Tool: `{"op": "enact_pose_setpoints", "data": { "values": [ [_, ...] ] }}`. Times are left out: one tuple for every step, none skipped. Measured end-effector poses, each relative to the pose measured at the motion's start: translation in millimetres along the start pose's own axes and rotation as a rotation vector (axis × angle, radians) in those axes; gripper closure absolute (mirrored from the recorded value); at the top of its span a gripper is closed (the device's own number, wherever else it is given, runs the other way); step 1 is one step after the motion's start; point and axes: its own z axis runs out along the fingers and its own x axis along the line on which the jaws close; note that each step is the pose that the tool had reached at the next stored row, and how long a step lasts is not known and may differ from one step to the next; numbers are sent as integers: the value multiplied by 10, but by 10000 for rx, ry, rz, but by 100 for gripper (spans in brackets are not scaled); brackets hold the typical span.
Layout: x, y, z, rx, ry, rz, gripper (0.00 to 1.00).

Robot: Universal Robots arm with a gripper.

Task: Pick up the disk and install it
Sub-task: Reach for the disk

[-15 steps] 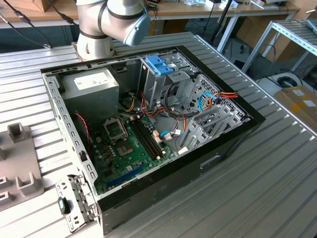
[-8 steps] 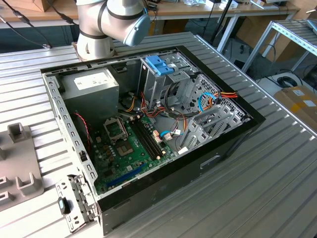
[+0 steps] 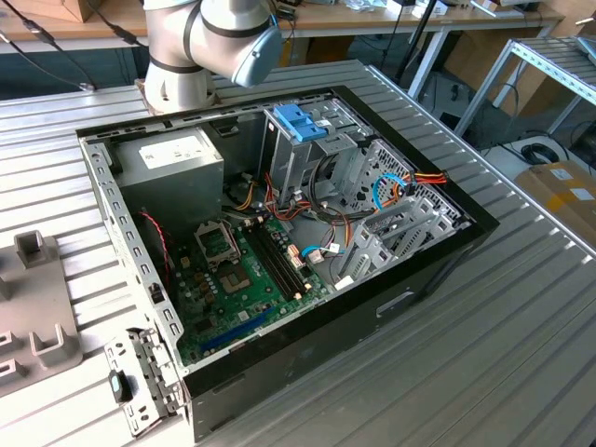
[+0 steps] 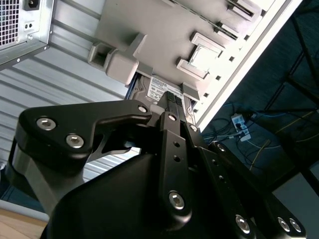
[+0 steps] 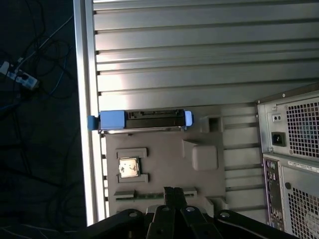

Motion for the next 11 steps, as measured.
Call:
{"op": "enact_pose_setpoints", "data": {
  "values": [
    [5, 0, -1, 1, 1, 0, 90],
    [9, -1, -1, 1, 1, 0, 90],
    [14, -1, 0, 1, 0, 0, 90],
    [21, -2, -1, 1, 1, 0, 90],
    [27, -2, -1, 2, 1, 0, 90],
    [34, -3, -1, 2, 1, 0, 90],
    [42, -3, -1, 4, 0, 0, 90],
    [51, -4, -1, 3, 0, 0, 90],
    [55, -4, -2, 4, 1, 0, 90],
    [60, -5, -2, 4, 0, 0, 90],
    [67, -5, -2, 5, 0, 0, 90]
  ]
}}
